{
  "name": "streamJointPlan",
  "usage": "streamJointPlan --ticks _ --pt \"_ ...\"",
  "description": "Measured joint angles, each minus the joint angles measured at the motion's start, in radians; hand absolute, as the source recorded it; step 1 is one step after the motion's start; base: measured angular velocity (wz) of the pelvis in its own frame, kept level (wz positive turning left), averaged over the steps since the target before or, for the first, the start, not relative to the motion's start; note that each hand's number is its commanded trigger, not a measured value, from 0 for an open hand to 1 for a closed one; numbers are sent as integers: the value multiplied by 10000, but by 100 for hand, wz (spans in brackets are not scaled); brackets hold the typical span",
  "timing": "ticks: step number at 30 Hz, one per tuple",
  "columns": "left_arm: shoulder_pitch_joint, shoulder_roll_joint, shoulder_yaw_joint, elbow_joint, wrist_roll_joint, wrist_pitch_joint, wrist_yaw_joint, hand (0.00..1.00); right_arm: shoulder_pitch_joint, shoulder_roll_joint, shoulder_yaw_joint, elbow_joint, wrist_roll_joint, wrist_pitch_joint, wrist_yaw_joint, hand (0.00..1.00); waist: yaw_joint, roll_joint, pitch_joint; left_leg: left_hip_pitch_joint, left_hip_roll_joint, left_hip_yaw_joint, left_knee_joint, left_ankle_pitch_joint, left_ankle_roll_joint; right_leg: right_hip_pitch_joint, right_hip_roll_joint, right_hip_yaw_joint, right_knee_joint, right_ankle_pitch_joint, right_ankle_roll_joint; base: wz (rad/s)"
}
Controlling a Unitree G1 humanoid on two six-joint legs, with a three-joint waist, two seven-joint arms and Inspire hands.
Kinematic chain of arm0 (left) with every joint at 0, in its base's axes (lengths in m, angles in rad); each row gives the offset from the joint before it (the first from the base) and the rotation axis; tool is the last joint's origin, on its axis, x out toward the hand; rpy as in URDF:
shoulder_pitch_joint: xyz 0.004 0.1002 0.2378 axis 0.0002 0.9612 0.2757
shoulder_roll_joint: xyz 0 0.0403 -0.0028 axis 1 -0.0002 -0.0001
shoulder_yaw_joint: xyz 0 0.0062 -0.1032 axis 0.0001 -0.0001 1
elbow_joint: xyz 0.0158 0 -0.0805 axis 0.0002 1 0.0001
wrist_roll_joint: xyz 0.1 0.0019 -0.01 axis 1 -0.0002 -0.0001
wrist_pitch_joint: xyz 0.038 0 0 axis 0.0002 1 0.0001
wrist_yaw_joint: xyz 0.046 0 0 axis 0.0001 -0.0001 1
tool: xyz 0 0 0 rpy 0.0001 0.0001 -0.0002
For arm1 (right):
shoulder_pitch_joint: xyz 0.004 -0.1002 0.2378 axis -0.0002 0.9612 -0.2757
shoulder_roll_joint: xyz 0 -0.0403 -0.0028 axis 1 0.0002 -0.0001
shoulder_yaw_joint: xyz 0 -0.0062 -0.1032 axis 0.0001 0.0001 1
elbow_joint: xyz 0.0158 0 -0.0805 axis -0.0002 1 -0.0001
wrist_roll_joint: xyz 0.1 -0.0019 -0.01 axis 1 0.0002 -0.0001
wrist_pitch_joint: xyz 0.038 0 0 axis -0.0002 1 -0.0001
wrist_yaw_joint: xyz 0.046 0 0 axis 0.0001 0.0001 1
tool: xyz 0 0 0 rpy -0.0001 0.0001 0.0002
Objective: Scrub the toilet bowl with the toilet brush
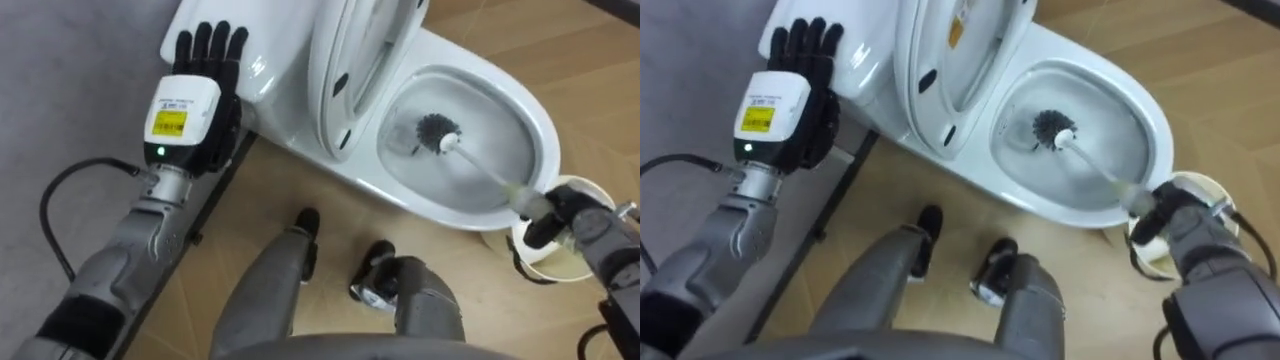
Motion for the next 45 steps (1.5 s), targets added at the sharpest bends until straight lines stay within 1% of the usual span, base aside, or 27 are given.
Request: streamJointPlan --ticks 1,2,3,5,7,8,9,10,12,15,19,21,22,24,25,27,29,31,32,34,36,37,39,40,42,43,45 --pt "-341 59 -174 67 -9 -2 213 0 -170 -49 236 -21 -44 -8 -80 100 28 47 29 -245 -13 -103 58 71 -21 -177 -5 -114 17 39 -35 20" --pt "-619 115 -371 240 -40 -16 471 0 -342 -54 305 -32 -74 -12 -101 100 33 53 32 -431 -39 -170 32 163 -44 -357 -21 -196 59 63 -62 20" --pt "-720 164 -468 272 -95 -12 583 0 -421 -57 352 -34 -70 -17 -113 100 34 53 32 -532 -47 -196 31 207 -48 -462 -37 -222 92 70 -75 17" --pt "-1201 281 -739 467 -117 -17 1029 0 -756 -175 453 -250 -127 -17 -231 100 36 10 58 -967 -95 -210 37 361 -103 -983 -235 -257 392 48 -122 15" --pt "-1608 292 -957 692 -108 -14 1377 0 -1017 -299 703 -387 -127 52 -389 100 62 37 76 -1276 -196 -231 50 490 -118 -1324 -317 -294 548 81 -182 13" --pt "-1854 331 -1063 793 -107 -7 1495 0 -1144 -352 875 -398 -128 106 -495 100 82 32 136 -1392 -185 -234 33 571 -143 -1427 -329 -334 571 108 -209 10" --pt "-1962 356 -1119 868 -105 -6 1575 0 -1185 -368 936 -398 -129 107 -533 100 83 19 144 -1452 -178 -245 27 603 -150 -1481 -325 -351 573 125 -220 5" --pt "-2165 368 -1172 1005 -98 -6 1706 0 -1258 -396 991 -417 -139 103 -598 100 77 30 211 -1501 -166 -268 31 645 -169 -1528 -314 -376 574 134 -198 0" --pt "-2351 373 -1217 1128 -103 56 1835 0 -1319 -469 983 -529 -270 102 -653 100 64 36 218 -1644 -154 -265 36 677 -143 -1703 -311 -369 592 156 -188 -3" --pt "-2756 386 -1300 1464 -101 90 2145 0 -1560 -531 985 -611 -645 121 -720 100 19 37 227 -1958 -149 -228 89 795 -158 -2054 -353 -355 754 210 -290 -1" --pt "-3192 386 -1322 1745 -98 155 2218 0 -1614 -624 1092 -1163 -1829 332 -876 100 19 90 303 -2187 -94 -230 209 870 -219 -2259 -349 -404 882 243 -415 0" --pt "-3344 383 -1332 1830 -98 142 2218 0 -1619 -683 1375 -1362 -2508 347 -892 100 65 91 305 -2240 -19 -140 235 883 -239 -2336 -342 -402 887 275 -466 -6" --pt "-3360 392 -1307 1844 -111 157 2238 0 -1608 -700 1486 -1592 -2835 482 -972 100 119 105 303 -2292 -9 -137 318 883 -243 -2394 -337 -411 883 315 -500 -19" --pt "-3388 388 -1263 1885 -107 146 2251 0 -1572 -725 1540 -1787 -3376 578 -1147 100 221 188 321 -2370 68 -142 494 879 -240 -2393 -306 -505 885 356 -545 -20" --pt "-3401 375 -1277 1907 -123 141 2248 0 -1473 -762 1583 -1993 -3661 704 -1232 100 255 309 332 -2397 140 -142 527 867 -222 -2334 -255 -564 850 366 -536 -9" --pt "-3487 253 -1368 2053 -242 137 2250 0 -1268 -826 1825 -2172 -3709 879 -1412 100 270 498 329 -2373 149 -190 513 864 -219 -2261 -169 -564 765 402 -502 2" --pt "-3460 147 -1430 2192 -340 138 2256 0 -825 -793 1830 -2685 -4066 1199 -1563 100 275 747 257 -2342 208 -220 488 865 -219 -2160 -11 -570 546 521 -496 -6" --pt "-3383 136 -1433 2237 -413 148 2255 0 -420 -806 1813 -3157 -4079 1465 -1664 100 268 823 211 -2274 231 -144 358 873 -228 -2144 20 -529 470 570 -490 -7" --pt "-3297 82 -1435 2257 -486 169 2266 0 -148 -790 1804 -3490 -4088 1660 -1695 100 233 923 152 -2254 292 -147 337 885 -243 -2072 90 -548 337 626 -491 -5" --pt "-3114 81 -1359 2265 -511 183 2261 0 337 -739 1678 -4102 -4257 1856 -1730 100 183 987 111 -2126 340 -171 196 906 -272 -1923 195 -566 138 692 -506 -2" --pt "-2927 104 -1298 2248 -607 196 2260 0 780 -702 1427 -4641 -4363 1919 -1720 100 69 1023 86 -1990 357 -173 77 915 -286 -1804 187 -552 6 713 -503 0" --pt "-2723 167 -1286 2149 -890 190 2283 0 1091 -704 1418 -5110 -4421 2082 -1714 100 -31 1035 36 -1916 364 -167 12 917 -289 -1762 198 -535 -59 714 -503 -5" --pt "-2498 237 -1289 2141 -1118 199 2409 0 1417 -707 1417 -5789 -4433 2247 -1717 100 -165 1030 22 -1786 361 -141 -49 921 -295 -1687 220 -461 -65 709 -499 -6" --pt "-2363 263 -1274 2139 -1223 200 2462 0 1602 -708 1416 -6042 -4431 2292 -1721 100 -219 1038 -12 -1729 364 -139 -87 921 -294 -1640 236 -445 -87 706 -493 -4" --pt "-2242 260 -1247 2139 -1337 234 2528 0 1649 -716 1417 -6094 -4423 2291 -1713 100 -261 1054 -31 -1673 416 -81 -140 926 -301 -1583 262 -439 -150 745 -453 -4" --pt "-2234 260 -1265 2140 -1335 344 2578 0 1592 -742 1423 -6087 -4422 2290 -1711 100 -225 1048 -35 -1677 531 66 -133 925 -301 -1588 306 -412 -188 780 -474 -14" --pt "-2221 263 -1315 2167 -1337 475 2662 0 1367 -832 1450 -5941 -4223 2269 -1704 100 -239 1043 -35 -1679 574 137 -87 923 -300 -1617 337 -349 -173 806 -479 -13"
